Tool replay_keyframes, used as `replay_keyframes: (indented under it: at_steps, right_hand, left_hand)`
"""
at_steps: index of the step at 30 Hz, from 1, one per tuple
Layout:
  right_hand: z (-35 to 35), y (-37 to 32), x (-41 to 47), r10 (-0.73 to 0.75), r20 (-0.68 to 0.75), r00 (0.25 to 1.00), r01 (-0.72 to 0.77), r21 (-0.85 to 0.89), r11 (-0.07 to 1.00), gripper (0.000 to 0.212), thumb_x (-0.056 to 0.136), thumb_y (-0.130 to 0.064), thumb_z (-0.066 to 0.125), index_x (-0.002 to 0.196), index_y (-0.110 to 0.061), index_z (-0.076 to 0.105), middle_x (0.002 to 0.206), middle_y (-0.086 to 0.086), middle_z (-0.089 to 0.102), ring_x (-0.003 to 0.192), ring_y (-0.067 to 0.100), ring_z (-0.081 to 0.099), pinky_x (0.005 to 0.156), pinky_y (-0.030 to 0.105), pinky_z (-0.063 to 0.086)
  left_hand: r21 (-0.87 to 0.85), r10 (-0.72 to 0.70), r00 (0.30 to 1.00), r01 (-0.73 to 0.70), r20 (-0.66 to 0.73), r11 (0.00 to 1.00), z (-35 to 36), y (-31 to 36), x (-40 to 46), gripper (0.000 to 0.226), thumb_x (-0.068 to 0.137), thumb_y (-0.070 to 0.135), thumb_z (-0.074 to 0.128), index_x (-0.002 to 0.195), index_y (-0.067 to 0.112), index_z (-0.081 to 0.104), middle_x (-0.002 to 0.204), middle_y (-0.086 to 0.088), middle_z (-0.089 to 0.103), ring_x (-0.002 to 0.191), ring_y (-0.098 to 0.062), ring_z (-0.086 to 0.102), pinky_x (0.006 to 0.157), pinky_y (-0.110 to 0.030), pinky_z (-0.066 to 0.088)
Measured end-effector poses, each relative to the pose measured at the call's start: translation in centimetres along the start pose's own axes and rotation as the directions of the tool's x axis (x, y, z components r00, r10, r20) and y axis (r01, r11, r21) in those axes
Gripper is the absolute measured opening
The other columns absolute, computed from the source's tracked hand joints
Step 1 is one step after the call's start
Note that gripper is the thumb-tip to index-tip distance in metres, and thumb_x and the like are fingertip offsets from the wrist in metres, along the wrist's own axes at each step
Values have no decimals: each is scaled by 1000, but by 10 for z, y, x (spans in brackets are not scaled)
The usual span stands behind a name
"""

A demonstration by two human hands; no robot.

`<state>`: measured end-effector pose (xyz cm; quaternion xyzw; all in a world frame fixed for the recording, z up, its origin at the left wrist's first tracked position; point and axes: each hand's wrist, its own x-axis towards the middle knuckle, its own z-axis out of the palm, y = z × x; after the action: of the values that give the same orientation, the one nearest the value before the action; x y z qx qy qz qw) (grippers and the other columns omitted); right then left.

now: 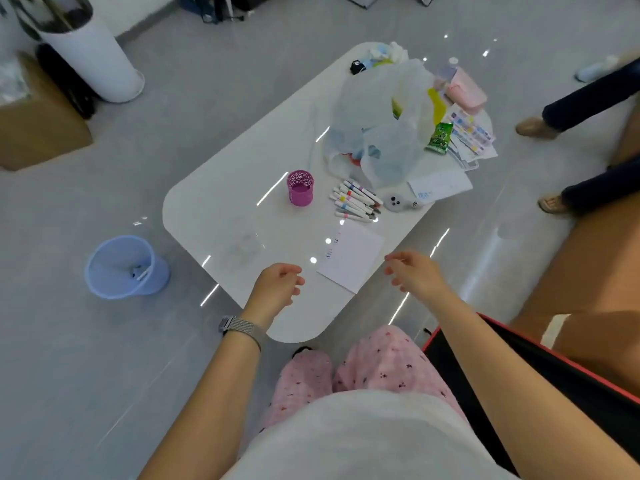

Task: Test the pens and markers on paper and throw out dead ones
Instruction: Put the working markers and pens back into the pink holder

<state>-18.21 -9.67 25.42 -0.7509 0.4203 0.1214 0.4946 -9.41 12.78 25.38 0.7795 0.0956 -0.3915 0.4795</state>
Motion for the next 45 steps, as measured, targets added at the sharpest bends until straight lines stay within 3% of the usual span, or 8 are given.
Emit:
replay_keyframes:
  at_steps: [10,17,22,25,30,35,39,45]
  right_hand:
    - [-25,-61,116,-61,204,977,105,-212,972,23,92,-13,45,107,-16,61,86,-1,68,67,14,59,59,23,47]
    - [-41,-63,231,-110,451,886,325,-433,841,19,92,-18,51,109,-19,59,85,-3,69,75,16,61,66,24,48]
    - [-35,-18,297,-75,487,870,332,-467,819,29,88,-14,54,117,-16,58,96,6,69,85,23,63,72,29,49]
    - [-14,18,334,-100,494,864,373,-492,786,31,89,-13,55,120,-13,55,99,5,64,83,18,58,62,20,41]
    - [41,70,394,-397,446,802,589,-482,649,43,85,-13,63,127,-11,54,115,6,60,104,22,57,81,24,40]
    - [89,85,450,-675,360,644,691,-653,310,64,74,-53,67,122,-12,55,116,11,58,110,34,50,92,40,38]
    - [104,83,461,-716,377,587,690,-696,199,75,67,-56,73,127,-19,48,126,8,48,116,32,43,94,42,35]
    - [117,84,472,-737,423,528,705,-702,103,54,76,-52,65,120,-22,57,123,10,49,115,32,47,88,39,40]
  left_hand:
    - [-258,-105,967,43,-232,965,22,35,50,27,94,10,38,112,14,58,90,3,63,78,-12,58,69,-24,49]
    - [-499,-283,848,25,-448,866,107,30,87,26,94,10,39,112,16,57,87,2,63,75,-12,57,72,-27,48]
    - [-540,-356,831,81,-428,838,173,-6,118,23,94,12,42,109,21,58,86,3,65,77,-15,60,70,-27,46]
    - [-539,-363,832,93,-420,837,192,-32,150,21,95,12,44,108,20,58,86,2,66,77,-14,60,70,-26,47]
    - [-501,-292,834,23,-467,865,201,-74,213,22,95,11,44,102,26,58,86,4,66,78,-13,60,69,-23,48]
    - [-386,-136,793,-133,-594,913,202,-100,277,22,95,12,45,104,25,59,83,6,67,68,-2,59,68,-24,48]
    - [-317,-12,718,-291,-695,903,209,-114,316,23,94,11,46,105,24,61,75,10,66,61,0,58,66,-25,46]
    - [-144,175,552,-486,-815,862,227,-135,317,23,93,12,47,102,26,63,75,11,66,64,2,58,67,-24,45]
